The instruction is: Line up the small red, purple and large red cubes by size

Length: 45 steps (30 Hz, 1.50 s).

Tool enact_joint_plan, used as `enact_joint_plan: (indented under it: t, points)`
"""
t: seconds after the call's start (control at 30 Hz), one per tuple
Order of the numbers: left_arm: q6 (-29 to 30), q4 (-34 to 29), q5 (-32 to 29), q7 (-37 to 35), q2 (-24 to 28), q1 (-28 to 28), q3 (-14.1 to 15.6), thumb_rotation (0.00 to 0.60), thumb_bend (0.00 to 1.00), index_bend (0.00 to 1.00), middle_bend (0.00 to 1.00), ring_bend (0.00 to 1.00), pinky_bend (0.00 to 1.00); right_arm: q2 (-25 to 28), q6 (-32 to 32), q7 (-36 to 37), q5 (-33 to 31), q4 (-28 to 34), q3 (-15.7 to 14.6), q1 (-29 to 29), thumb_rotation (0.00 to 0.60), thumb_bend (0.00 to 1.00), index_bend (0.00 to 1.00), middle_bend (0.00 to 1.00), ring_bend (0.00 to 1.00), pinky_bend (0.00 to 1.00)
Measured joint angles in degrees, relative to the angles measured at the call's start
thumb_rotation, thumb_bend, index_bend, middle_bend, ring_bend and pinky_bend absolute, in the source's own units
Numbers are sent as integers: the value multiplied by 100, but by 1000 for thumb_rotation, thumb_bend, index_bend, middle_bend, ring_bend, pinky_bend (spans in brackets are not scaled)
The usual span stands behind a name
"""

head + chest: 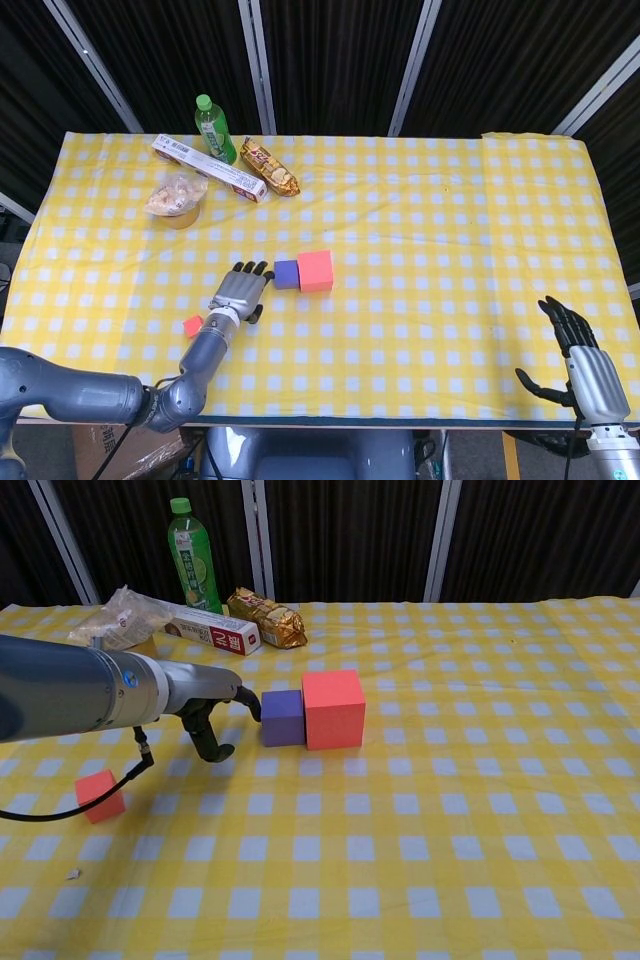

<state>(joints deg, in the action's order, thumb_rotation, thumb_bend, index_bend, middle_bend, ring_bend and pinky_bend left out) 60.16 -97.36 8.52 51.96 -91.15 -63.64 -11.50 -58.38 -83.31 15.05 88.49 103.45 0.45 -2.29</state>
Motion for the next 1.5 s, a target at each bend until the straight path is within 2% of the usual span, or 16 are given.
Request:
enact_joint_plan:
  t: [0.33, 0.5, 0.63, 0.7, 0.83, 0.97, 1.1, 1.23, 1.33, 1.5]
  points:
    - [20, -247, 101, -210, 260, 74, 65, 600, 533, 145, 0, 0, 0, 2, -3, -6, 3, -3, -2, 1, 600, 307, 0, 0, 0, 0]
    - [15, -562, 548, -413, 644, 223, 111, 600, 329, 145, 0, 0, 0, -5, -19, -21, -4, -7, 7, 5, 600, 308, 0, 0, 0, 0]
    - [102, -750, 1378, -517, 952, 402, 310, 600, 277, 155, 0, 0, 0, -16, -43, -36, -3, -18, 16, 10, 600, 308, 0, 0, 0, 0]
    - [199, -847, 1839, -595, 1097, 538, 451, 600, 264, 192, 0, 0, 0, -24, -51, -44, -5, -18, 23, 10, 600, 307, 0, 0, 0, 0]
    - [447, -1045, 2990, -933, 1441, 991, 864, 600, 262, 248, 0, 0, 0, -43, -59, -99, 7, -20, 23, 11, 600, 308, 0, 0, 0, 0]
    - [429, -967, 4038, -1322, 1688, 1291, 1243, 600, 261, 271, 0, 0, 0, -62, -80, -152, 8, -20, 28, 17, 600, 308, 0, 0, 0, 0]
    - [283, -625, 5221, -1795, 1894, 1477, 1589, 600, 261, 279, 0, 0, 0, -80, -77, -184, -19, -18, 39, 16, 600, 307, 0, 0, 0, 0]
    - [144, -14, 6544, -2453, 2086, 1631, 1939, 600, 257, 282, 0, 0, 0, -85, -63, -191, -68, -10, 61, 9, 600, 307, 0, 0, 0, 0]
    - [53, 521, 7311, -3017, 2192, 1729, 2161, 600, 248, 280, 0, 0, 0, -88, -64, -195, -79, -10, 71, 7, 600, 307, 0, 0, 0, 0]
    - [-128, 1077, 7951, -3701, 2271, 1864, 2420, 600, 246, 276, 0, 0, 0, -93, -54, -219, -94, -10, 76, 4, 600, 307, 0, 0, 0, 0]
